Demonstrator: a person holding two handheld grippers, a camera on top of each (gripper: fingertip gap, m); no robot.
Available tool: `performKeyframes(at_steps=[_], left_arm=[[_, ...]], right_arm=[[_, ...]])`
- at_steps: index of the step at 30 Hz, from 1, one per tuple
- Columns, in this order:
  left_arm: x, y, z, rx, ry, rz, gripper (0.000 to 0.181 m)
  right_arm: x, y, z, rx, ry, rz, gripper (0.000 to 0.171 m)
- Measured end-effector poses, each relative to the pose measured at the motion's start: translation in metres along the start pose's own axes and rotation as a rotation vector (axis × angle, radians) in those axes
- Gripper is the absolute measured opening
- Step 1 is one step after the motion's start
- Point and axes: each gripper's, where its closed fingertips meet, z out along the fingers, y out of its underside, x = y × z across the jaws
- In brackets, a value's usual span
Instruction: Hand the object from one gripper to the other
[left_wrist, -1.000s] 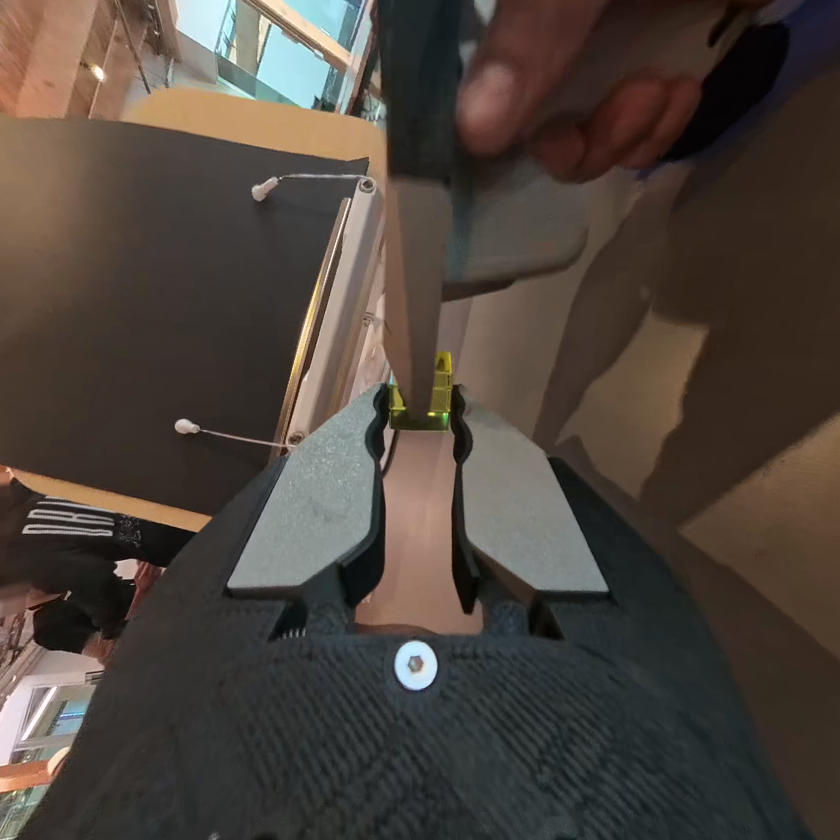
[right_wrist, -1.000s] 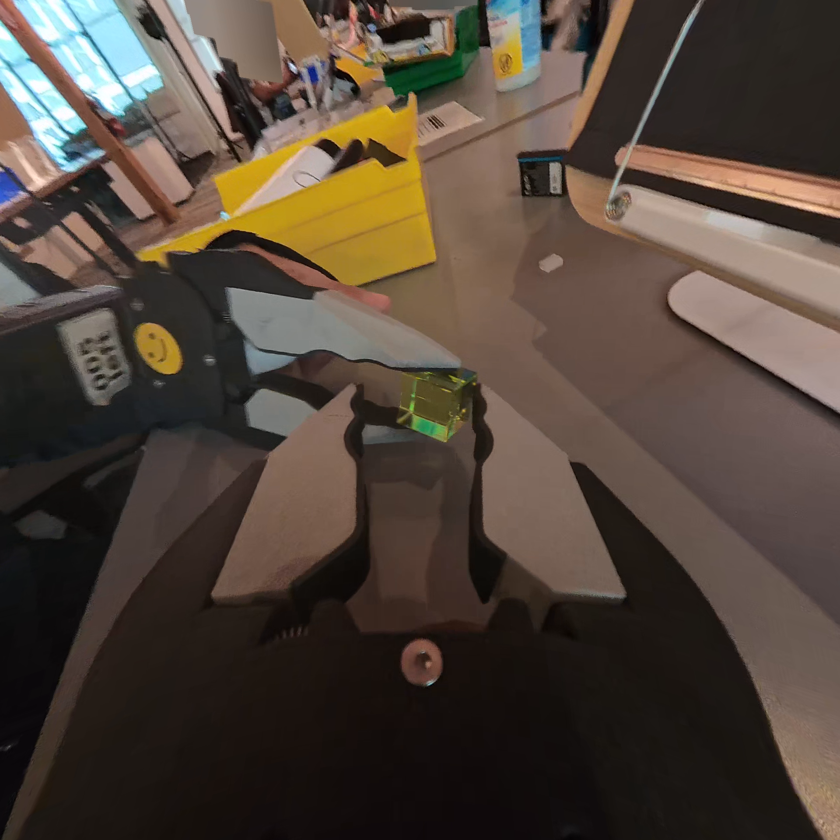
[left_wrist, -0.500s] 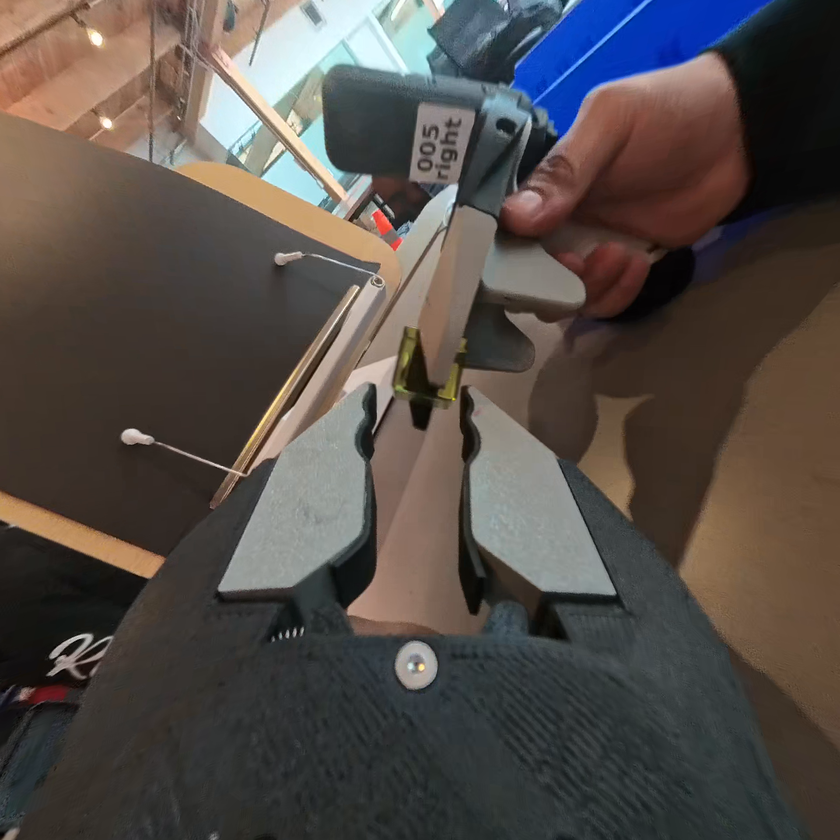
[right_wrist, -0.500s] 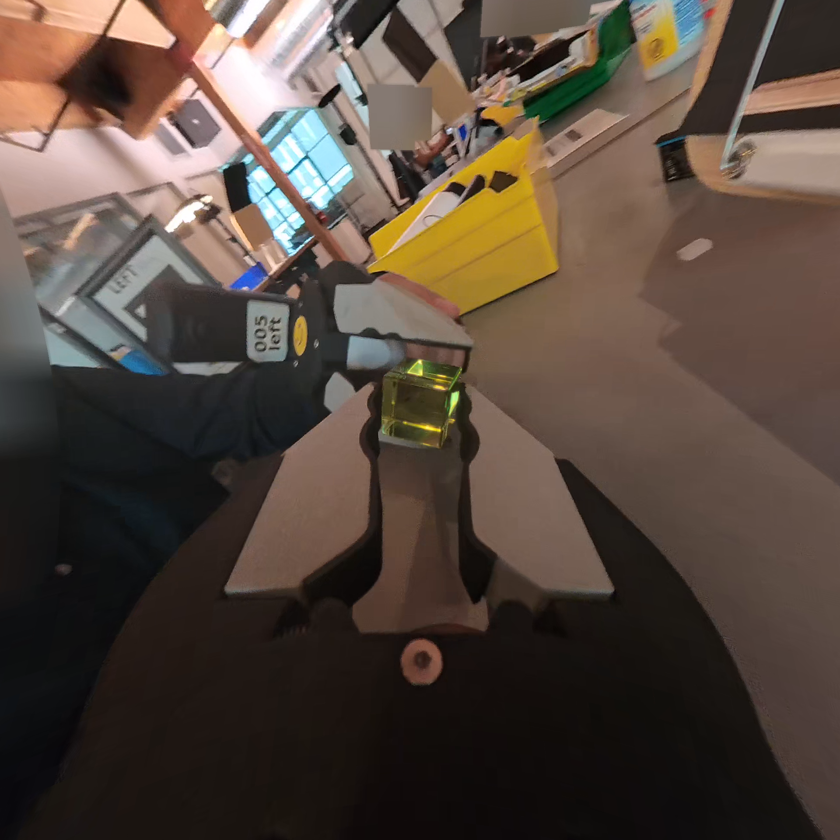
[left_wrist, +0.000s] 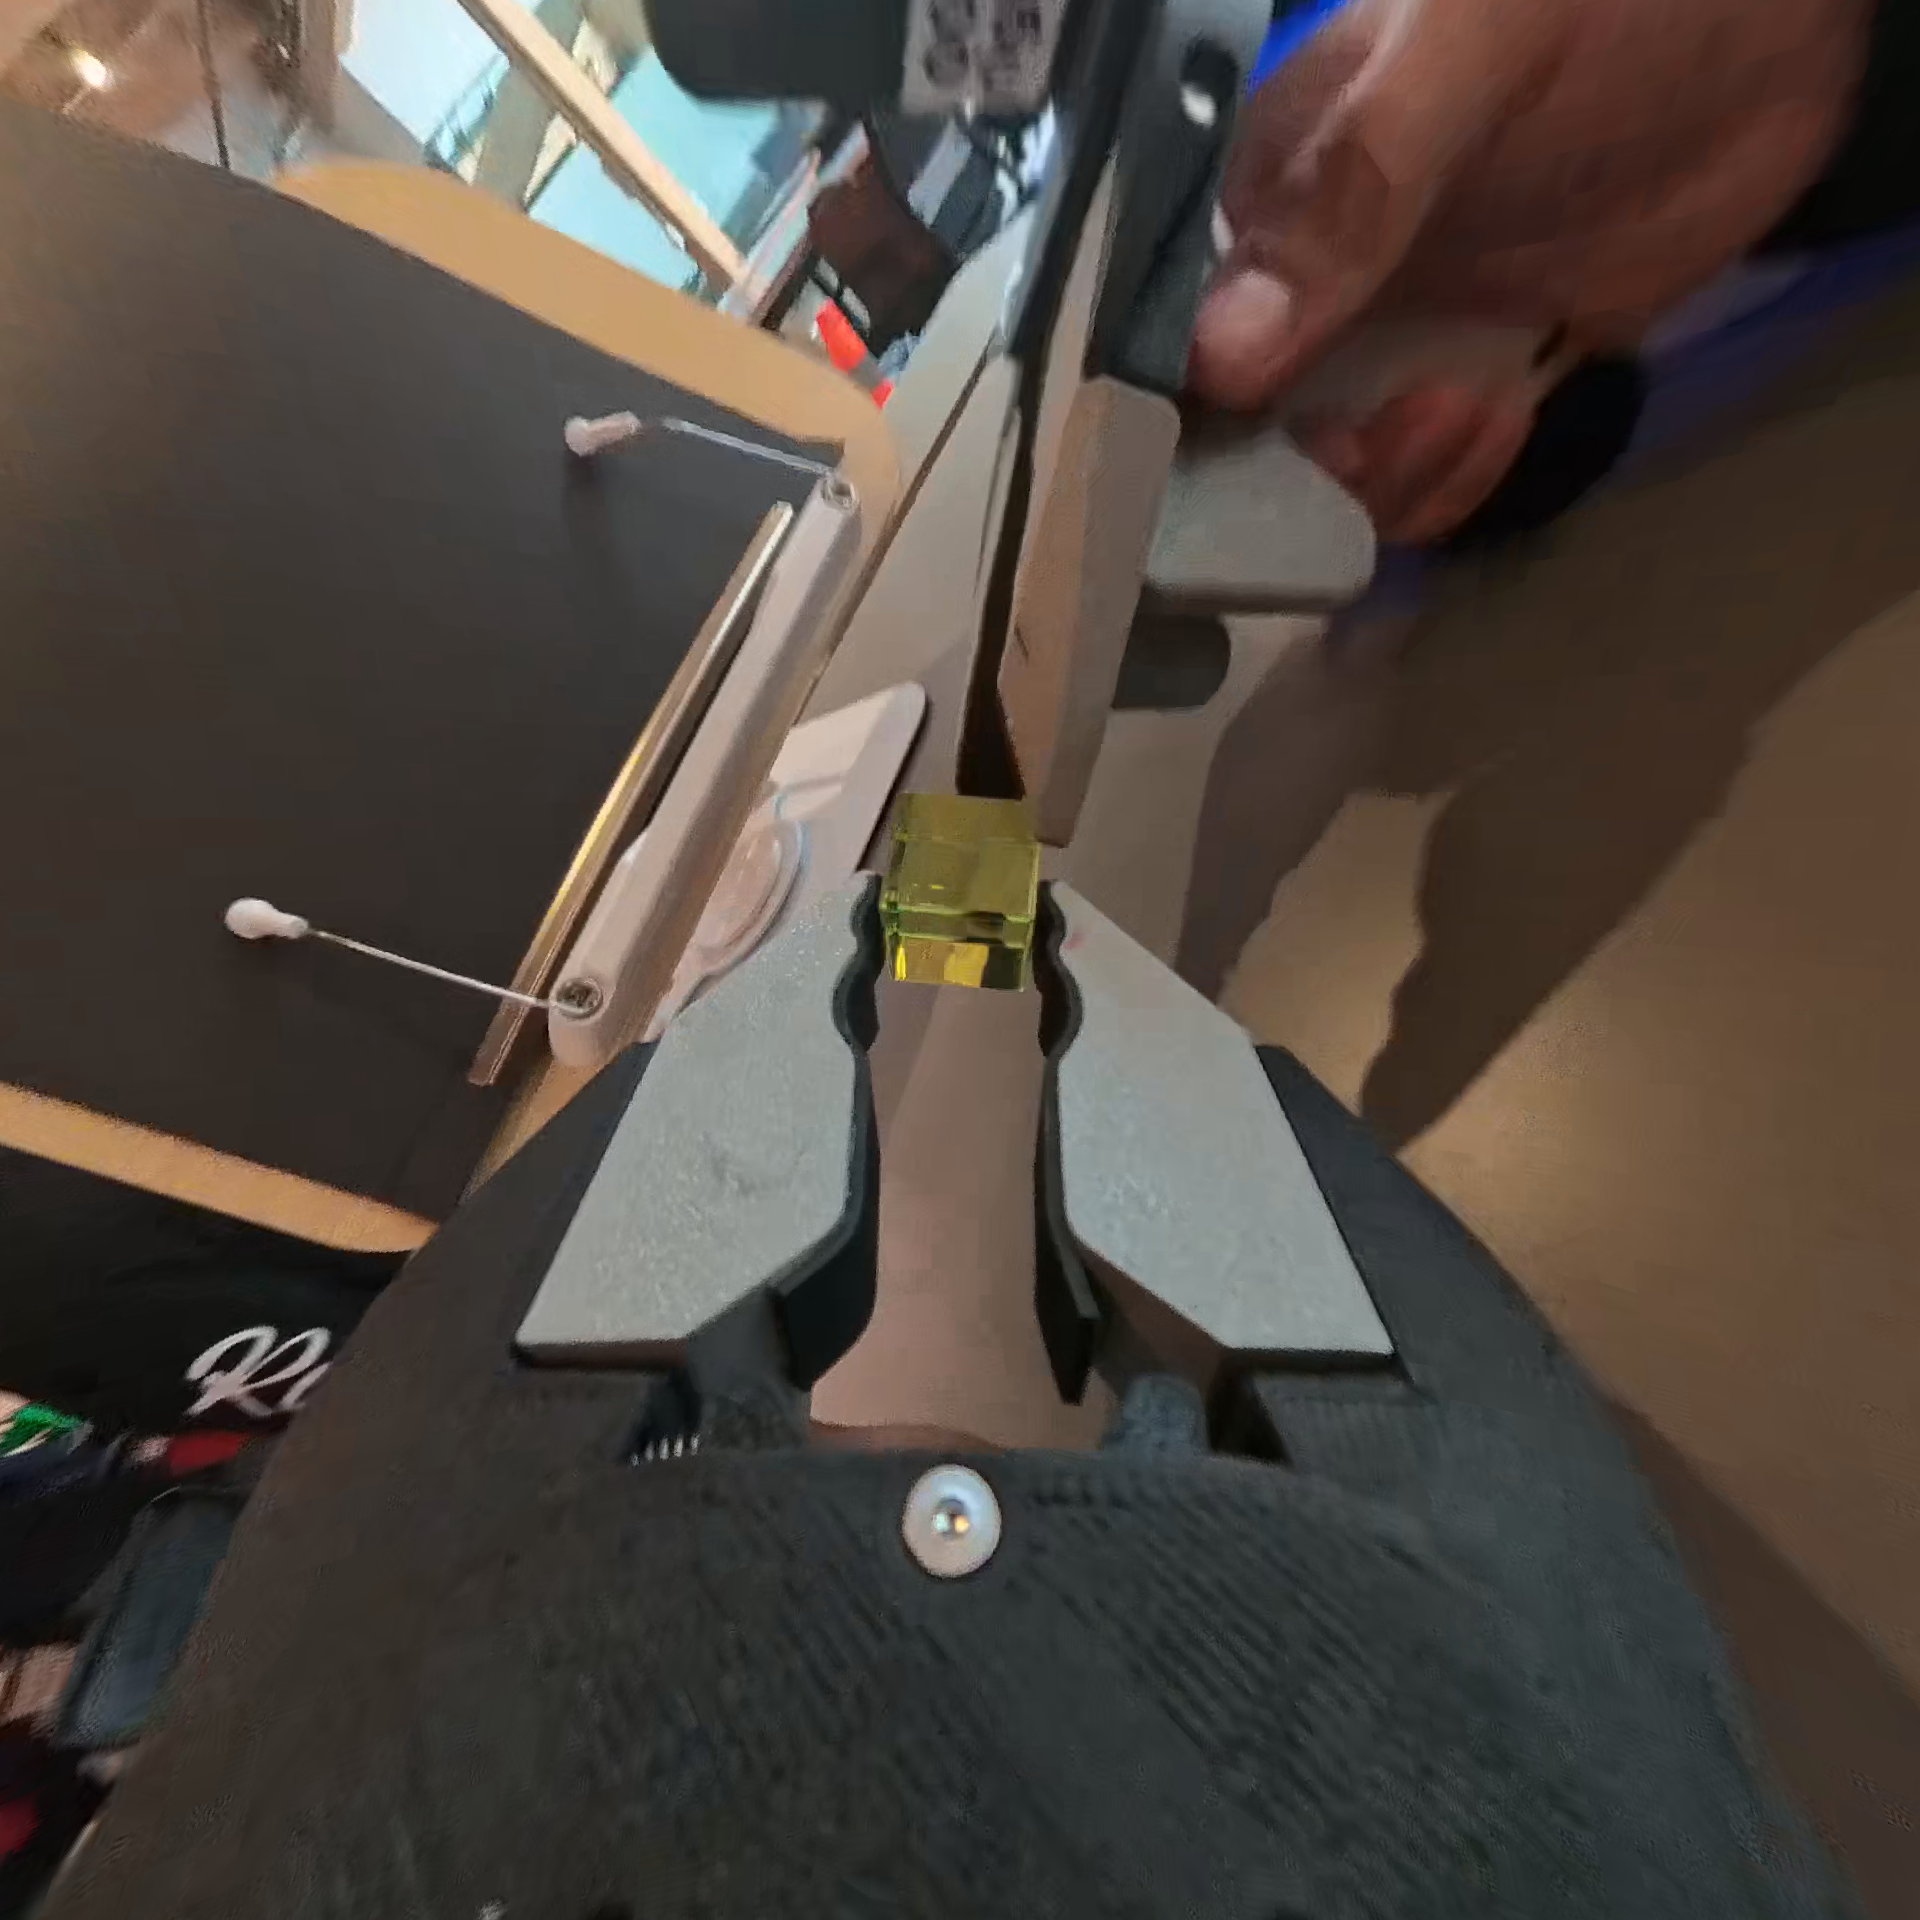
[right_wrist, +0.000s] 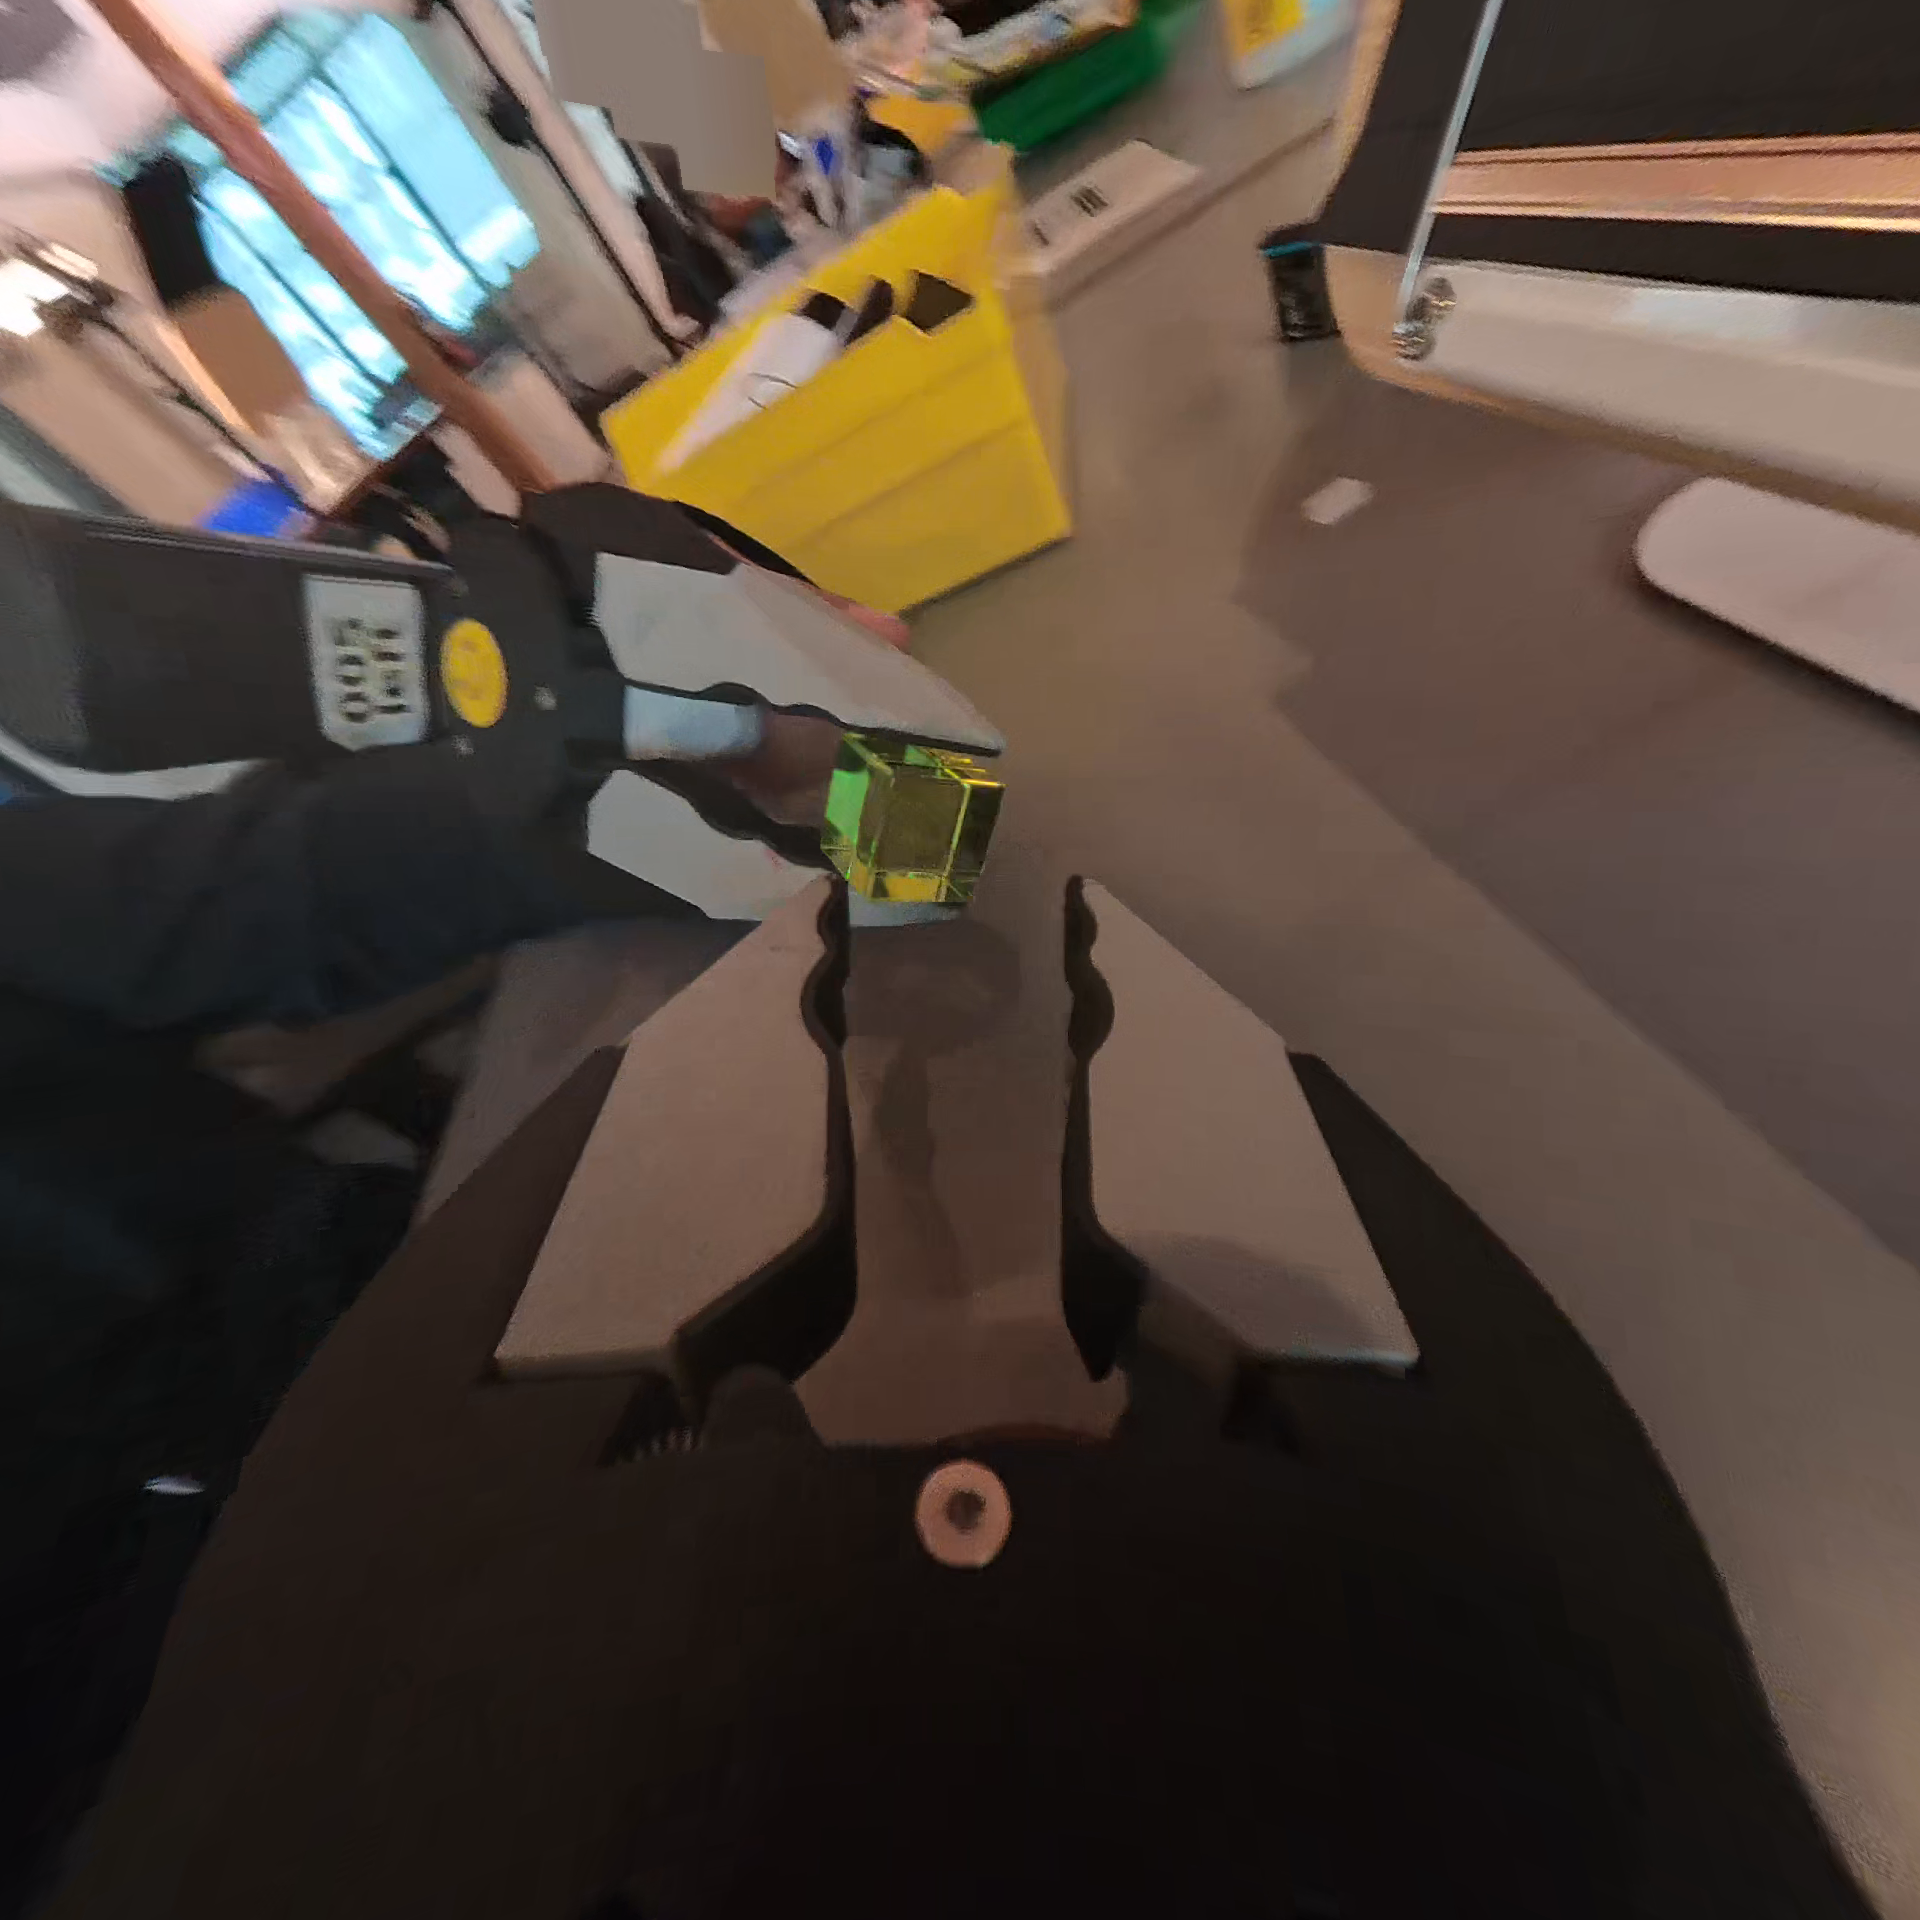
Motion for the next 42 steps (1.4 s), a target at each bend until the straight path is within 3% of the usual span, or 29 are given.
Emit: performKeyframes(at_steps=[3, 10, 14, 17, 22, 26, 29, 37, 42], left_arm=[[0.004, 0.020, 0.008, -0.120, -0.002, 0.040, 0.027], [0.005, 0.030, 0.010, -0.195, -0.041, 0.168, 0.027], [0.005, 0.025, 0.010, -0.164, -0.055, 0.247, 0.026], [0.005, 0.023, 0.010, -0.161, -0.089, 0.414, 0.027], [0.016, 0.019, 0.012, -0.150, -0.090, 0.505, 0.027], [0.017, 0.016, 0.012, -0.112, -0.047, 0.302, 0.031], [0.012, 0.015, 0.009, -0.061, 0.004, 0.099, 0.032], [0.003, 0.007, -0.008, 0.080, 0.314, -0.593, 0.039], [0.006, -0.003, -0.015, 0.148, 0.489, -0.862, 0.055]], right_arm=[[0.007, 0.004, 0.005, -0.029, 0.072, -0.043, 0.042], [0.010, 0.014, 0.024, -0.081, 0.148, -0.057, 0.044], [0.008, 0.014, 0.023, -0.081, 0.130, -0.057, 0.046], [0.005, 0.010, 0.022, -0.048, 0.095, -0.024, 0.045], [0.008, 0.013, 0.021, -0.062, 0.116, -0.014, 0.032], [0.007, 0.013, 0.018, -0.082, 0.124, -0.046, 0.031], [0.018, 0.009, 0.009, -0.097, 0.241, -0.166, 0.031], [0.014, -0.022, -0.010, -0.106, 0.632, -0.903, 0.032], [-0.003, -0.022, 0.000, -0.143, 0.679, -1.188, 0.032]])
